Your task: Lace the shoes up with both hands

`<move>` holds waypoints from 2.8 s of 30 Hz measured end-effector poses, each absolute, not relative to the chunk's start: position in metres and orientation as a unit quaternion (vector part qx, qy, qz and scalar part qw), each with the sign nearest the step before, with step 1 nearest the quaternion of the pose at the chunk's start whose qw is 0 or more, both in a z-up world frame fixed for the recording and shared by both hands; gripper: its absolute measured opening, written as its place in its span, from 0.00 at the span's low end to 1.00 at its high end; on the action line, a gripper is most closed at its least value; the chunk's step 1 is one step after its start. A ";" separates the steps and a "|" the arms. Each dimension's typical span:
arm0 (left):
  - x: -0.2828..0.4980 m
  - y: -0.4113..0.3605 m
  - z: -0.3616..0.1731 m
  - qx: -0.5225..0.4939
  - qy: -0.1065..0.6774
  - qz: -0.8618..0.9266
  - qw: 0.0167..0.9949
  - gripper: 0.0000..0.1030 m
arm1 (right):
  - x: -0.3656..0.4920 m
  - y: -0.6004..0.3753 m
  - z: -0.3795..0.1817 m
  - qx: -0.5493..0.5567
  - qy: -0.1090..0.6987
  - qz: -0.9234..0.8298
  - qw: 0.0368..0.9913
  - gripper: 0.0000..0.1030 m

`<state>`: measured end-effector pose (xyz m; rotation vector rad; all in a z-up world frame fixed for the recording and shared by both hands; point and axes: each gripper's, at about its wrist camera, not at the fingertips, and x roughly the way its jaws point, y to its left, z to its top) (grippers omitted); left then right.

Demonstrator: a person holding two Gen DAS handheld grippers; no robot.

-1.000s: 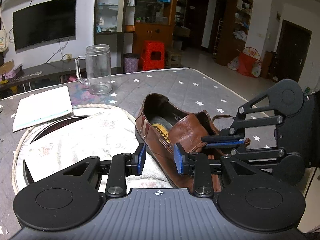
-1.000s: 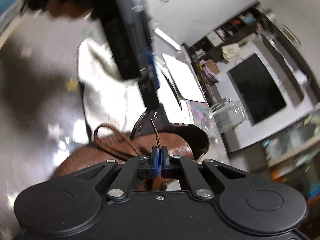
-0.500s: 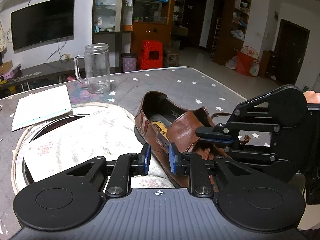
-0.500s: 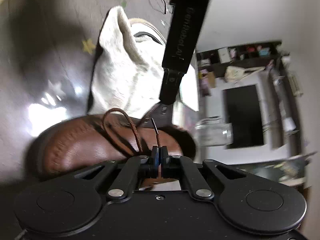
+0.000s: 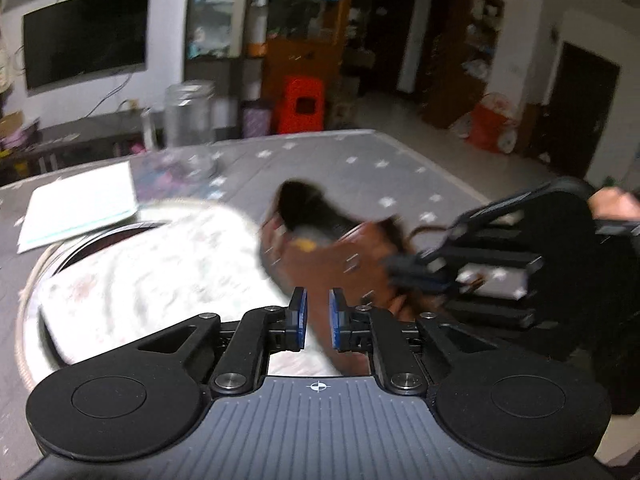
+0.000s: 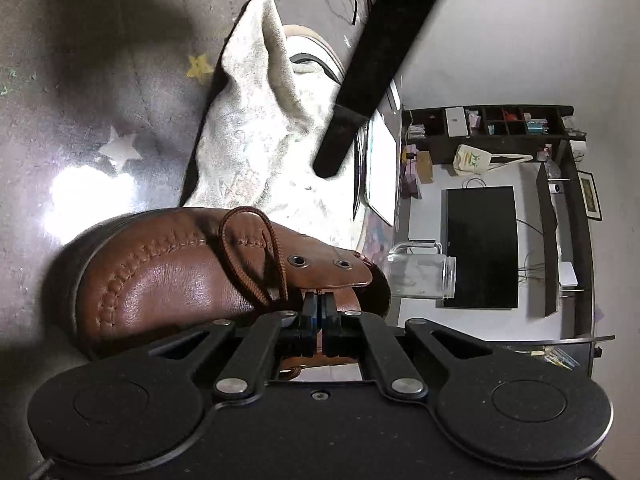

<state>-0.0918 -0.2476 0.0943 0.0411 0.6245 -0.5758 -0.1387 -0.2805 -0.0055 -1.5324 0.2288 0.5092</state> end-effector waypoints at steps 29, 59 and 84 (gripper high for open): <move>-0.080 -0.235 0.087 -0.046 0.322 -0.238 0.915 0.20 | -0.146 -0.285 -0.007 -0.642 0.118 0.243 0.717 0.03; -0.085 -0.234 0.079 -0.001 0.311 -0.265 0.913 0.28 | -0.145 -0.274 -0.011 -0.651 0.108 0.266 0.702 0.03; -0.082 -0.259 0.047 0.107 0.306 -0.326 0.888 0.03 | -0.145 -0.283 -0.004 -0.630 0.110 0.263 0.723 0.19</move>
